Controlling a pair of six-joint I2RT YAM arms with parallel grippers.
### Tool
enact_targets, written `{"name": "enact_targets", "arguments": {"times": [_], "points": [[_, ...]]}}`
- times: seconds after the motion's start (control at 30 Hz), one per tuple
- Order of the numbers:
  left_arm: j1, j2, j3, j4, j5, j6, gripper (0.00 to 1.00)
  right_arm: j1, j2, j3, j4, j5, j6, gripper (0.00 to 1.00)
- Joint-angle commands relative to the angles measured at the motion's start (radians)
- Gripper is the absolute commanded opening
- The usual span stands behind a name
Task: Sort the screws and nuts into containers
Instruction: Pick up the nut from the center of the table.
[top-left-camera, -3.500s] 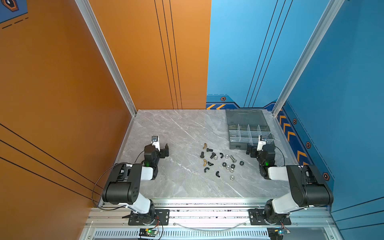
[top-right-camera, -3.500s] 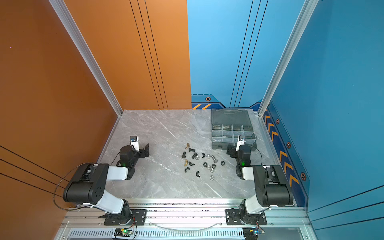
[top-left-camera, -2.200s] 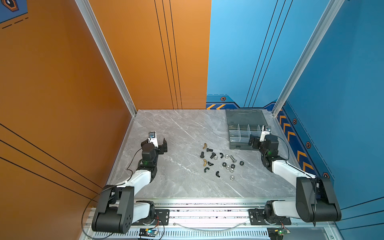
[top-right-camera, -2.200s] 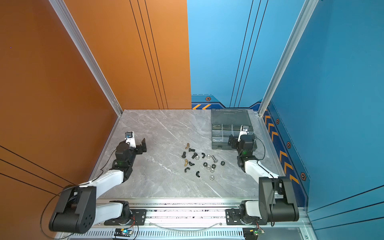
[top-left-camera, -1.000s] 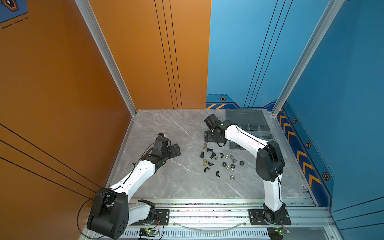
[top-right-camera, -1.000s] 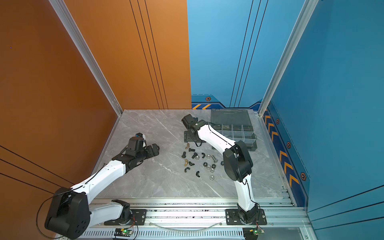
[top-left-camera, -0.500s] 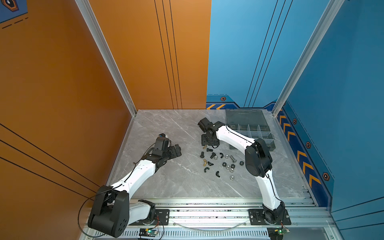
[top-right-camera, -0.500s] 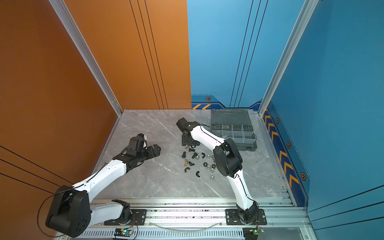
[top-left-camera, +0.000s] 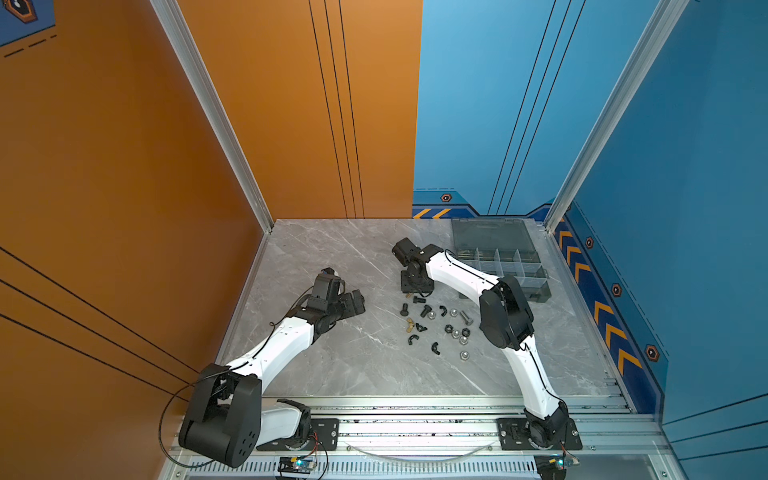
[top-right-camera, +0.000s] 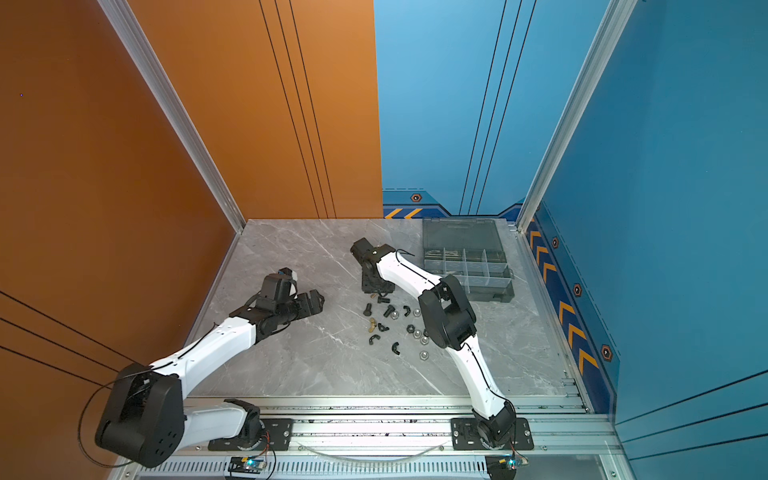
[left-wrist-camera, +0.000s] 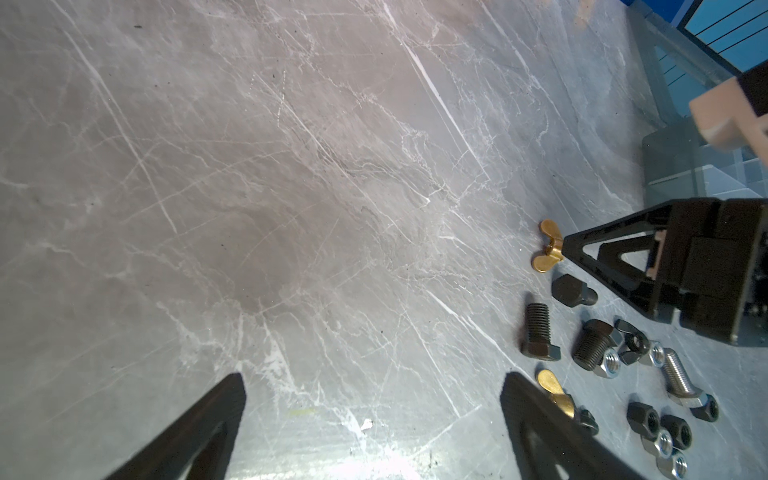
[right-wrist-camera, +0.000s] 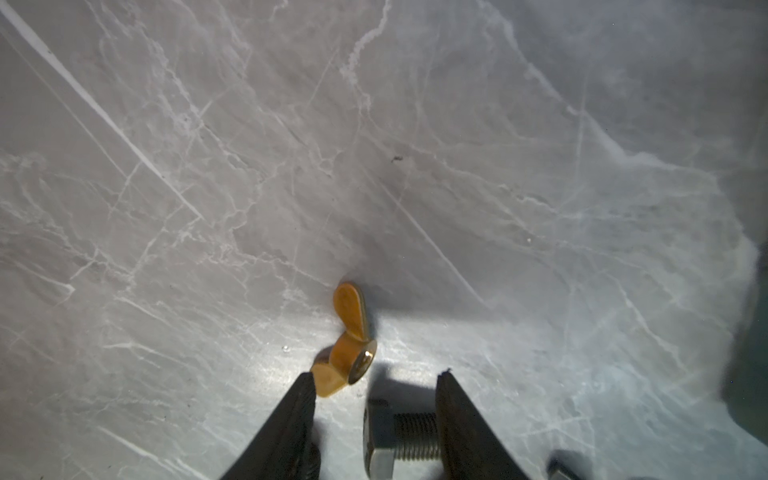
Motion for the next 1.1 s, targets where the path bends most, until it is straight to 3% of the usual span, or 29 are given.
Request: {"name": "enact_targets", "arguments": {"times": [0.0,1.07], "points": [[-0.009,0.006,0.026,-0.008,0.011,-0.003,0.98,0.004,0.022,0.03,-0.035,-0.012,0.01,0.48],[-0.009,0.028,0.037,-0.016,0.006,0.015,0.98,-0.002,0.11,0.074,-0.038,-0.036,0.005,0.27]]}}
